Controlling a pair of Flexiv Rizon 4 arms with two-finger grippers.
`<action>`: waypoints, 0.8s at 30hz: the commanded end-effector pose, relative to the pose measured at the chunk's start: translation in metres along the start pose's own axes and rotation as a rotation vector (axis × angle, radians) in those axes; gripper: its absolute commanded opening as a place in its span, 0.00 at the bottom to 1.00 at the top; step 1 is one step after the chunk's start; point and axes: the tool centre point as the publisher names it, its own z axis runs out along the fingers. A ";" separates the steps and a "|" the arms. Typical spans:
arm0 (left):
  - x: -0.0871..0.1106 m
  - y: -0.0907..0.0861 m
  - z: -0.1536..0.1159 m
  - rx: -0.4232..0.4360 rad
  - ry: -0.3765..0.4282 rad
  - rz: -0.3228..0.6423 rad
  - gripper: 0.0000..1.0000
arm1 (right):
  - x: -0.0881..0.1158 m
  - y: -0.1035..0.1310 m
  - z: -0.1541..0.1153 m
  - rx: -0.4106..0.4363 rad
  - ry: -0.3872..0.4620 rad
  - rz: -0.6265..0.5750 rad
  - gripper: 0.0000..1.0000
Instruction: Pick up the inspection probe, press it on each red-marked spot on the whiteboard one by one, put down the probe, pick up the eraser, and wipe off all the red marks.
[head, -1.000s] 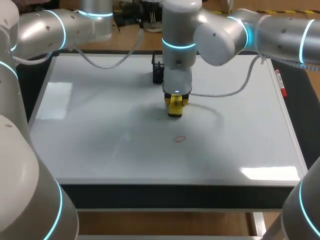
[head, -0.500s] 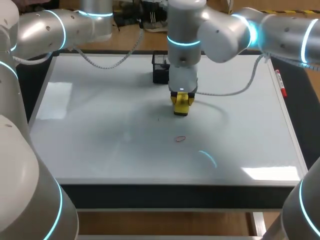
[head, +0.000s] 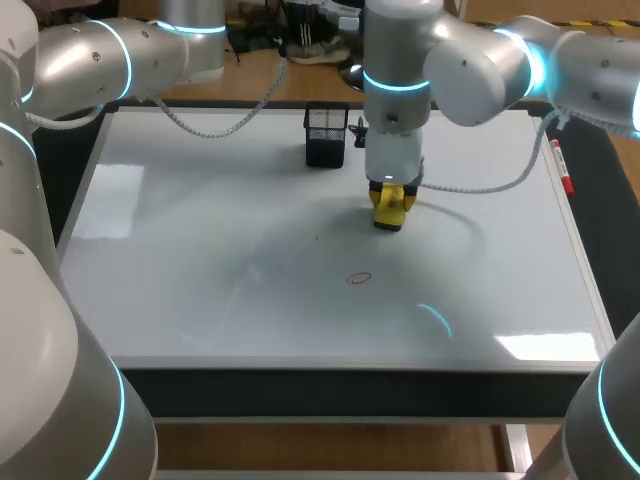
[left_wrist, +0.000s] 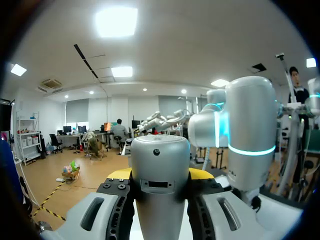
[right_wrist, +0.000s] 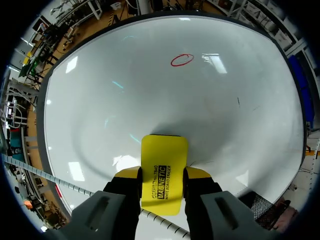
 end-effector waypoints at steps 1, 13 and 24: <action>-0.002 -0.001 0.000 0.001 0.006 -0.001 0.00 | 0.014 0.000 -0.006 0.016 -0.019 0.012 0.00; -0.002 -0.001 0.000 0.001 0.006 -0.001 0.00 | 0.061 -0.017 -0.043 0.047 -0.122 0.130 0.00; -0.002 -0.001 0.000 0.001 0.006 -0.001 0.00 | 0.119 -0.029 -0.051 0.065 -0.140 0.276 0.00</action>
